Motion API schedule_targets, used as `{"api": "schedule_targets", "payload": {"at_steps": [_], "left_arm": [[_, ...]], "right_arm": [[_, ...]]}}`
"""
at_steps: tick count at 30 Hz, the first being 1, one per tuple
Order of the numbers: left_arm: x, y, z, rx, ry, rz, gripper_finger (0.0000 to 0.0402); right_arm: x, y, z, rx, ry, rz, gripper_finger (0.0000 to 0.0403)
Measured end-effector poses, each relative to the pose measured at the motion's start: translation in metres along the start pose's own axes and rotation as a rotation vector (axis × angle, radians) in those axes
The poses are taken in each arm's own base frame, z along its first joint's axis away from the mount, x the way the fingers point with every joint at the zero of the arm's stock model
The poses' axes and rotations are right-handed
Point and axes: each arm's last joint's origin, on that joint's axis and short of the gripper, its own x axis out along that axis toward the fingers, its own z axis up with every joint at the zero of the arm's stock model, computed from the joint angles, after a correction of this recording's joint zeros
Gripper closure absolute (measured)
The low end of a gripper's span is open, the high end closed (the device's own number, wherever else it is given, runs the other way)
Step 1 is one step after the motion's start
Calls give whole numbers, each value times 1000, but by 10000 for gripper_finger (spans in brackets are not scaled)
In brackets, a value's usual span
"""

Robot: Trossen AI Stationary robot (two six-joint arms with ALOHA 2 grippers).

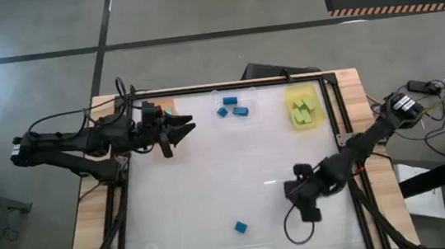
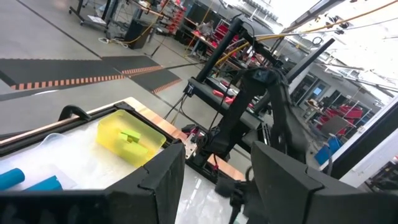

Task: Sort & place blocks by color
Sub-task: Put the light blue rectangle block into the orange bin

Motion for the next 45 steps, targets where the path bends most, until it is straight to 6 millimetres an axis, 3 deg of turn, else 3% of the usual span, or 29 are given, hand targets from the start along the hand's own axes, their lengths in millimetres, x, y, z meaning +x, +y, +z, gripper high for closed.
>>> {"api": "schedule_targets", "payload": {"at_steps": [10,17,23,30,36,45], "left_arm": [[0,-1,1,-4,-8,-5,233],[0,-2,3,-14,-33,-21,233],[0,-3,5,-19,-48,-32,233],[5,-5,0,111,-3,-76,233],[21,-6,-14,127,83,-126,233],[39,-10,-28,27,181,-238,233]], "right_arm": [[-86,-51,55,234,-726,116,285],[-118,-74,86,211,-1107,146,285],[-124,-81,108,211,-1317,197,285],[-128,-84,127,234,-1550,309,285],[-120,-94,137,310,-1553,415,285],[-114,-95,140,303,-1532,427,285]]}}
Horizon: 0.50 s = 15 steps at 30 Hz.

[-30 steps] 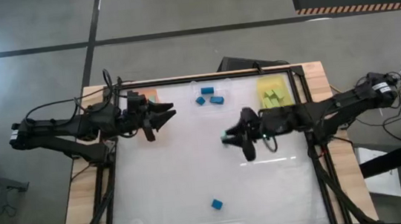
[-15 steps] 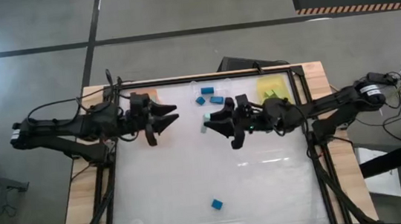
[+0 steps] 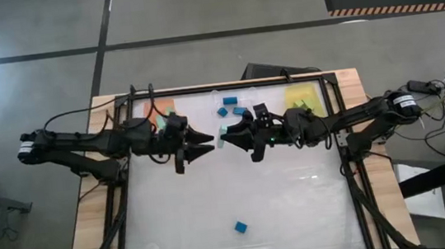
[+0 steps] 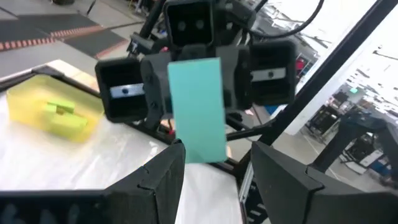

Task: Sort & place blocks by color
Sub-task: Put the light blue rectangle block into the orange bin

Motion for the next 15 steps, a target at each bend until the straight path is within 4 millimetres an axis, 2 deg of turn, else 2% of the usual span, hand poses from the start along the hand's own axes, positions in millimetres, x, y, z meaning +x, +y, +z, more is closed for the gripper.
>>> {"api": "schedule_targets", "payload": {"at_steps": [5,15], "left_arm": [[8,3,-5,-34,17,13,229],[31,6,-13,-81,-16,-2,188]], "right_arm": [[0,1,0,2,15,22,285],[0,1,0,16,21,30,285]]}}
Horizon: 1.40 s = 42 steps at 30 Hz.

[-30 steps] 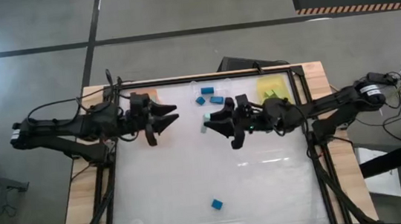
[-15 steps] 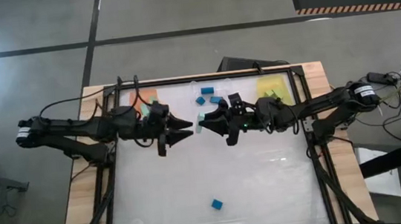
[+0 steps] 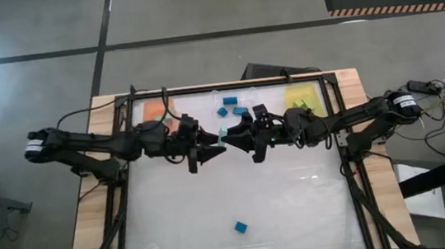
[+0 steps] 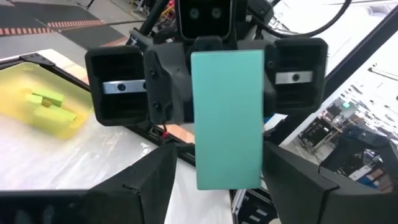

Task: Sort & place blocks by color
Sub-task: Put the light blue rectangle block into the orange bin

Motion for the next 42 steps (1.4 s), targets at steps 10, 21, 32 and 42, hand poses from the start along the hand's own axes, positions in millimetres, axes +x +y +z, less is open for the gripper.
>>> {"api": "schedule_targets", "payload": {"at_steps": [10,21,32,42], "left_arm": [[8,3,-5,-2,8,5,219],[8,3,-5,-2,11,6,285],[6,6,-6,-26,40,36,285],[-6,9,5,-27,33,74,285]], "right_arm": [[0,0,-1,-6,13,10,285],[0,0,-1,-9,16,7,234],[-5,0,4,6,47,-21,224],[-21,8,22,38,84,-59,223]]}}
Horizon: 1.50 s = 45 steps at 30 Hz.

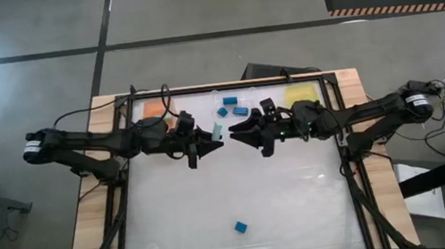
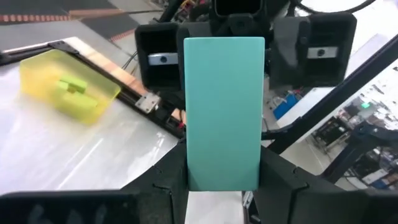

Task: Sort & place blocks by color
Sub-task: Put the light blue rectangle block into the orange bin

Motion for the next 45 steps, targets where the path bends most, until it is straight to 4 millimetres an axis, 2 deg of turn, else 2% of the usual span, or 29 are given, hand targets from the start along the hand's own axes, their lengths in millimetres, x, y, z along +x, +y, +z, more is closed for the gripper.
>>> {"api": "schedule_targets", "payload": {"at_steps": [10,19,26,33,40,45], "left_arm": [[-15,12,7,0,149,177,285],[-37,40,23,-56,353,512,285],[-57,80,27,-150,517,818,285],[-59,132,28,-207,669,1062,285],[-51,190,27,-226,826,1173,285],[-57,222,22,-272,979,1220,285]], "right_arm": [[-20,6,11,10,46,-61,223],[-24,5,10,15,77,-87,223],[-25,4,9,15,89,-97,223],[-25,3,8,14,97,-105,222],[-25,3,8,14,98,-106,223],[-25,3,8,14,98,-106,223]]}}
